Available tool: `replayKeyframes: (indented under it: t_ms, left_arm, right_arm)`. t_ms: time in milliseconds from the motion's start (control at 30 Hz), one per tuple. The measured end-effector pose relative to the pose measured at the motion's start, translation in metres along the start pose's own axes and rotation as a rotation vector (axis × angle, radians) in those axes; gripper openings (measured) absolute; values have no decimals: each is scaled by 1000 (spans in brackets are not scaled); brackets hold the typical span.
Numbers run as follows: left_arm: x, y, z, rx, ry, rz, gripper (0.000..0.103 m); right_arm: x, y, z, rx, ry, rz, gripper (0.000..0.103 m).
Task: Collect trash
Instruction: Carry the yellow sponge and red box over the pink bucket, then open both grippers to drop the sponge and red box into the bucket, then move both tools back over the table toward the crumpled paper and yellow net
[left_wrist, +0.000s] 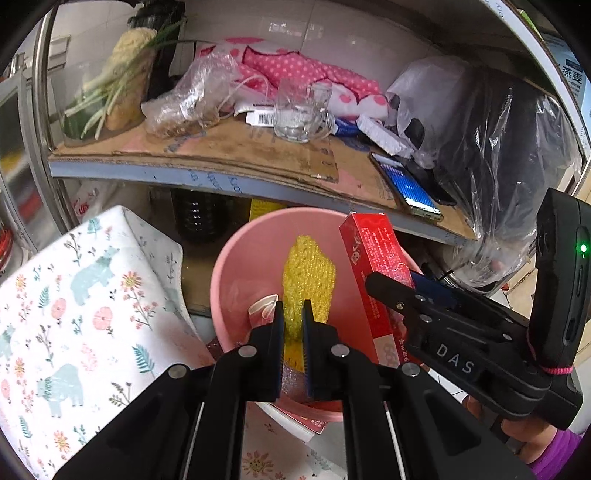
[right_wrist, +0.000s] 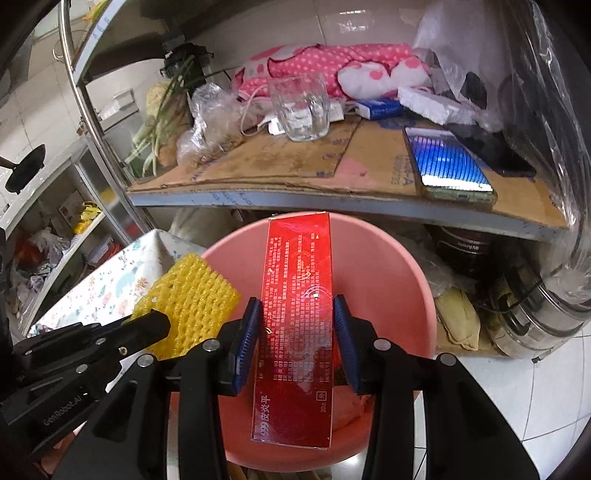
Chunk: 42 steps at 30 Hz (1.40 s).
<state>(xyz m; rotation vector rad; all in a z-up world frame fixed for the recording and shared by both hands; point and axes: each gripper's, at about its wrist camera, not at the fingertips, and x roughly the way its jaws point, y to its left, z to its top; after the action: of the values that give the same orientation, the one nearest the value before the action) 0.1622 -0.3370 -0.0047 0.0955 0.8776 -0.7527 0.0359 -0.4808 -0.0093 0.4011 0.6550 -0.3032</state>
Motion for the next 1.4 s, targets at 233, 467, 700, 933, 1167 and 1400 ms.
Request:
replayKeyframes:
  t_ms: [233,467,700,933,1167,1400]
  left_arm:
    - [13,0,-3,-17,19,-8,10]
    - [15,-5,-6,-28,48,-18,42]
    - [1,-8,-7,-19,32,-9,45]
    - [-26,-7,-10,-20,-4,13,50]
    - [-52,-3,-20,-38,-26,37,58]
    - [-81,6,-41,-42,-35,82,58]
  right_arm:
    - [6,-4,-3,9,26,-10,42]
    - [10,-9,-9,20,65,-7,50]
    - [2,-9,-10,23,57,10,52]
    - [-17,-2,-16,6,46,29,52]
    - [-40,14,-28,-34,54,62,52]
    - [-60,43,-41,-88,51,122,52]
